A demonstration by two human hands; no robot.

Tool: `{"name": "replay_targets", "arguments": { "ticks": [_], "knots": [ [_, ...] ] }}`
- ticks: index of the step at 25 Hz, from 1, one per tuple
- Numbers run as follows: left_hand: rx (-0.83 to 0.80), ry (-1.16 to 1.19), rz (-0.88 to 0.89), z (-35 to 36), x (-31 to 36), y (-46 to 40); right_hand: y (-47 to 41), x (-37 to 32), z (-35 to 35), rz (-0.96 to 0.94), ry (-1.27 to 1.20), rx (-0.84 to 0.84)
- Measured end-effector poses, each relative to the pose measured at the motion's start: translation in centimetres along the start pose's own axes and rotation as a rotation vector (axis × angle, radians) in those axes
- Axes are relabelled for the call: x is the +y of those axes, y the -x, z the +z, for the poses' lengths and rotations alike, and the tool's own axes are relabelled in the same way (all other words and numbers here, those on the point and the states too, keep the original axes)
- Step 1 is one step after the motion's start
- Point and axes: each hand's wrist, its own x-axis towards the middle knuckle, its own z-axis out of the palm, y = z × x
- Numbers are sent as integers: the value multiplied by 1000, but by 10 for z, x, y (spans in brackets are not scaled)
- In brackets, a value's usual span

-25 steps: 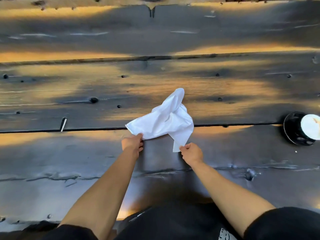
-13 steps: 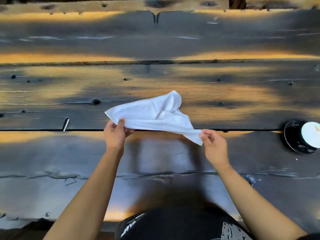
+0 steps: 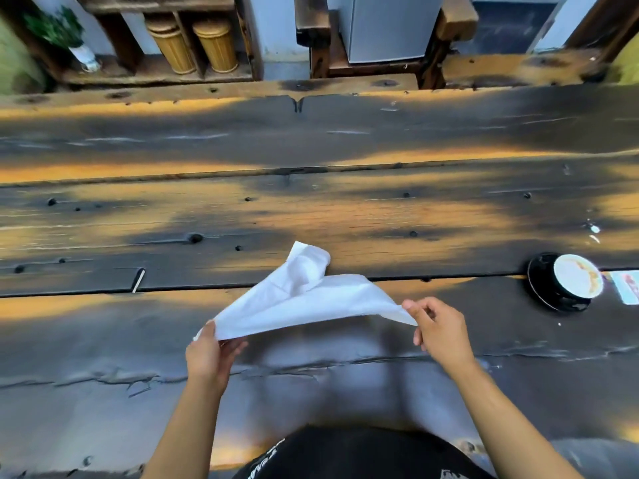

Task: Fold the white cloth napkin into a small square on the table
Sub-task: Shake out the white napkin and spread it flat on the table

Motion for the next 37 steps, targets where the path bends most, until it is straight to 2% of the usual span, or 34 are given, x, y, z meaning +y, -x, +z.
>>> {"name": "replay_targets", "arguments": {
  "ticks": [4, 9, 12, 14, 18, 22, 25, 27, 29, 32, 37],
  "knots": [
    [59, -75, -104, -33, -16, -3, 14, 20, -5, 86, 23, 10],
    [-49, -320, -220, -57, -29, -7, 25, 54, 6, 369, -484, -52],
    [-16, -507, -194, -63, -35, -10, 25, 62, 17, 487, -516, 18],
    [-6, -491, -155, -45, -15, -16, 7, 45, 20, 493, -526, 42],
    [-164, -359, -2, 53, 68, -20, -62, -56, 8, 302, -626, 29],
    [-445, -117, 297, 147, 186, 20, -117, -184, -46, 36, -864, 54],
    [-538, 56, 522, 168, 261, 55, -123, -251, -100, -155, -1062, 97],
    [-559, 69, 628, 158, 283, 62, -115, -265, -122, -265, -1102, 74],
    [-572, -25, 668, 139, 278, 57, -105, -257, -127, -312, -1041, 32],
    [-515, -161, 591, 107, 230, 30, -93, -214, -113, -284, -925, -1],
    [-316, -316, 364, 55, 121, -16, -78, -108, -59, -17, -773, 45]
  ]
}}
